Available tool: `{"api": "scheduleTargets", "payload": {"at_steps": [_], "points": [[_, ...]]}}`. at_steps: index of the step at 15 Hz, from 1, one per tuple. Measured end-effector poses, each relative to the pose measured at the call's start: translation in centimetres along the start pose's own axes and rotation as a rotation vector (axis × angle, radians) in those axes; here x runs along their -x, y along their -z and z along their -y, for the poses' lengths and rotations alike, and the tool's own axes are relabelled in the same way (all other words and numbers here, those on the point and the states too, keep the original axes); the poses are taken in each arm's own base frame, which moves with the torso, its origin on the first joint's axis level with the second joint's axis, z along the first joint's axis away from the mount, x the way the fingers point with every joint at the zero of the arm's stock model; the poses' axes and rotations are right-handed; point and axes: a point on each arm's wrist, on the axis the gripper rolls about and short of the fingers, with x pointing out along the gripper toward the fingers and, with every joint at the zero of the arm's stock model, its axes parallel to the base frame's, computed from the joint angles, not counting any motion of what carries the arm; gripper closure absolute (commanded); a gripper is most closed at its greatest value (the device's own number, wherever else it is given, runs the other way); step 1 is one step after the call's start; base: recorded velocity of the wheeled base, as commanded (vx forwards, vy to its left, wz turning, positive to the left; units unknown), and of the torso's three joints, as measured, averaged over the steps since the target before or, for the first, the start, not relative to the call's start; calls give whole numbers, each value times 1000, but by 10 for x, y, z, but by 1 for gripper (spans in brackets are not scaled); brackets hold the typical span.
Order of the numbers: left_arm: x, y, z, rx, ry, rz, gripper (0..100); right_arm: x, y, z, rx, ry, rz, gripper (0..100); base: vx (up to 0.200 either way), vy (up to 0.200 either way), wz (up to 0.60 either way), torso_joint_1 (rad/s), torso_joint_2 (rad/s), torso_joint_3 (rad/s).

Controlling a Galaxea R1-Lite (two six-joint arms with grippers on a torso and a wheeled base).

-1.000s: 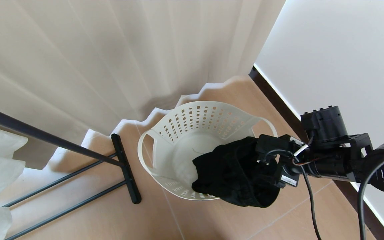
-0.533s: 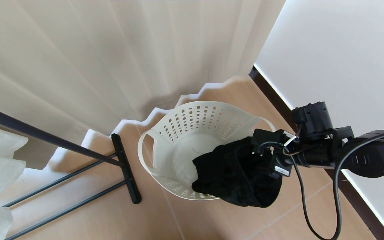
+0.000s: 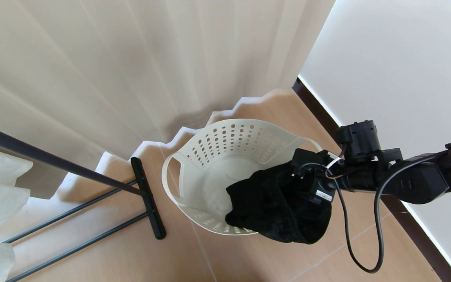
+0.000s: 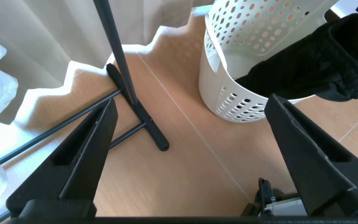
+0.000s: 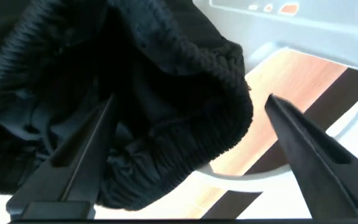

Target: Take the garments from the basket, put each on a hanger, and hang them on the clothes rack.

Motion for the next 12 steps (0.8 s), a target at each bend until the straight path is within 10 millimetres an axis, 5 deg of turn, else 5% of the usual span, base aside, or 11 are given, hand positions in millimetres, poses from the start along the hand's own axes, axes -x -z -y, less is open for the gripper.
{"api": "scheduleTargets", "payload": {"at_steps": [4,5,12], "points": [[0,0,0,0,-1,0,0,-13,4,5,-14,16,0,0,0,0,0,0,0,0],[0,0,0,0,-1,0,0,-15,5,6,-17,12,4,100,0,0,0,0,0,0],[0,0,0,1,-2,0,0,-16,5,7,-22,20,21,100,0,0,0,0,0,0]]}}
